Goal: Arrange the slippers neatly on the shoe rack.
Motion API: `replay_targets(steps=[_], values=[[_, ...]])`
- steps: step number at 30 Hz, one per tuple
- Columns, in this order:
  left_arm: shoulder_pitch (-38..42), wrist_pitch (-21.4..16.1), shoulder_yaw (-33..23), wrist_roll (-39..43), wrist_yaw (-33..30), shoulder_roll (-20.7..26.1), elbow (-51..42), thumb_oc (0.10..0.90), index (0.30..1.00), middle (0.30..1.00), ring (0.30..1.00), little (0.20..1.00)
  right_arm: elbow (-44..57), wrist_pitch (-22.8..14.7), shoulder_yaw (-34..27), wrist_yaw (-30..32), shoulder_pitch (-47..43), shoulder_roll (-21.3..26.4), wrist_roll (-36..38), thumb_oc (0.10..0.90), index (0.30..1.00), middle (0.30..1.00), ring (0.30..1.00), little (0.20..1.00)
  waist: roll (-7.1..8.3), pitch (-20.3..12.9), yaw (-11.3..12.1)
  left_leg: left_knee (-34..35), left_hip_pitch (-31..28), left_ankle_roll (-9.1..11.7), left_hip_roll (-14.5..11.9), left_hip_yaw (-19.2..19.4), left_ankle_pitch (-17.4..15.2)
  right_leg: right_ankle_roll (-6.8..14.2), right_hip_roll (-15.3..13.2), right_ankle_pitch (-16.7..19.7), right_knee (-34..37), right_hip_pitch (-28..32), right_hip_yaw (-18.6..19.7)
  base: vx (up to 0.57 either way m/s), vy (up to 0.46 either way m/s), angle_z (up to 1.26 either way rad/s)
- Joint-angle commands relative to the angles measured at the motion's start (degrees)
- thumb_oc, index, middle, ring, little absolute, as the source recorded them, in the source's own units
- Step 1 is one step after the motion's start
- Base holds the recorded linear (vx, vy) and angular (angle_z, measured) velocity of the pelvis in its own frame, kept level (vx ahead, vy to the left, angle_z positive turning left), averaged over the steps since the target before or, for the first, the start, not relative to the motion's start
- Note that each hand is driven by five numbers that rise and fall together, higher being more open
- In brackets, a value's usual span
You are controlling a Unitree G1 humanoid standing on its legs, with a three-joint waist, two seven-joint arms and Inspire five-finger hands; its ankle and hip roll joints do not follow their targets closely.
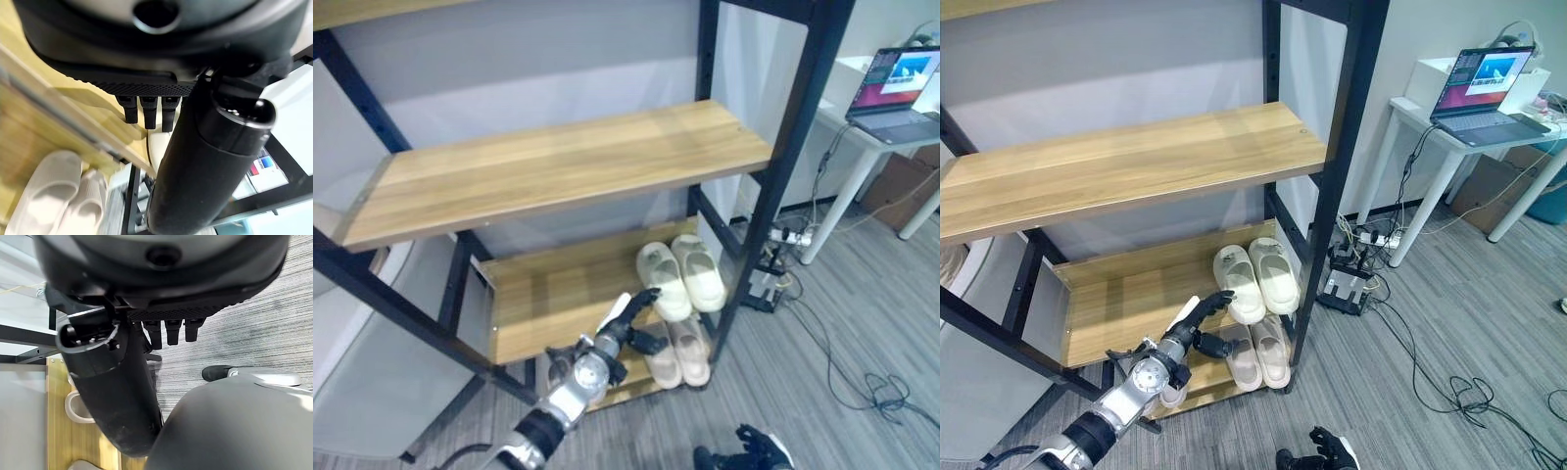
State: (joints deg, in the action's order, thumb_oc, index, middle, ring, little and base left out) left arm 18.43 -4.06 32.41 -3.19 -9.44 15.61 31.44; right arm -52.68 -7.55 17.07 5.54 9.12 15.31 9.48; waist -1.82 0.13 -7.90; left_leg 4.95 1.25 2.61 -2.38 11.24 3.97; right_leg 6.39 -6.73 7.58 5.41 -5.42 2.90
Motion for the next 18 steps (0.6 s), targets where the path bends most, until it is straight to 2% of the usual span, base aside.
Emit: replay_targets(steps=[1,6,10,16,17,18], values=[[13.56,-2.74,1.02,-5.23,-2.45,-5.70,5.87,0.800,0.900,0.900,0.900,0.900,1.90,-2.39,-0.15,0.69,0.16,2.93,1.23,0.800,0.900,0.900,0.900,0.900,-2.40,2.68,-1.63,0.05,1.21,-0.06,0.93,-4.09,-4.16,1.27,2.99,-5.30,-1.11,-0.20,-3.43,0.02,-0.021,0.04],[15.99,-2.45,1.05,-7.07,-3.94,-5.85,8.23,0.800,0.900,0.900,0.900,0.900,1.34,-2.81,-0.31,1.01,0.80,3.10,1.34,0.800,0.900,0.900,0.900,0.900,-2.21,2.71,-1.66,0.05,1.46,0.07,0.86,-4.30,-4.17,1.21,2.98,-5.43,-1.06,-0.12,-3.77,0.01,-0.007,0.02],[14.66,-2.91,-0.58,-5.94,-4.16,-3.65,5.45,0.800,0.900,0.900,0.900,0.900,1.24,-3.17,-0.79,1.06,1.22,2.47,1.45,0.800,0.900,0.900,0.900,0.900,-1.71,2.14,-1.05,0.05,0.89,0.14,0.82,-4.85,-4.28,0.99,3.21,-5.94,-1.09,0.83,-4.48,0.00,0.000,0.00],[7.74,-4.35,-4.94,-5.55,-1.79,2.99,-9.56,0.800,0.900,0.900,0.900,0.900,-0.82,-2.89,-1.91,0.58,0.55,0.93,1.70,0.800,0.900,0.900,0.900,0.900,-0.90,1.22,0.98,0.05,-0.21,0.19,0.75,-5.73,-4.55,0.88,3.29,-6.73,-1.36,2.43,-5.78,0.00,0.000,0.01],[7.58,-4.23,-5.01,-5.53,-1.70,3.13,-9.80,0.800,0.900,0.900,0.900,0.900,-0.85,-2.92,-1.85,0.58,0.55,0.89,1.70,0.800,0.900,0.900,0.900,0.900,-0.85,1.22,0.93,0.05,-0.25,0.19,0.75,-5.74,-4.56,0.88,3.29,-6.74,-1.35,2.48,-5.79,0.00,0.000,0.00],[4.59,-4.80,-6.65,-5.07,-0.13,5.01,-13.85,0.800,0.900,0.900,0.900,0.900,-1.99,-2.61,-2.06,0.41,-0.11,0.31,1.45,0.800,0.900,0.900,0.900,0.900,-0.53,0.83,1.65,0.05,-0.63,0.15,0.84,-6.00,-4.72,0.87,3.35,-6.87,-1.32,2.97,-6.05,-0.01,0.012,0.04]])
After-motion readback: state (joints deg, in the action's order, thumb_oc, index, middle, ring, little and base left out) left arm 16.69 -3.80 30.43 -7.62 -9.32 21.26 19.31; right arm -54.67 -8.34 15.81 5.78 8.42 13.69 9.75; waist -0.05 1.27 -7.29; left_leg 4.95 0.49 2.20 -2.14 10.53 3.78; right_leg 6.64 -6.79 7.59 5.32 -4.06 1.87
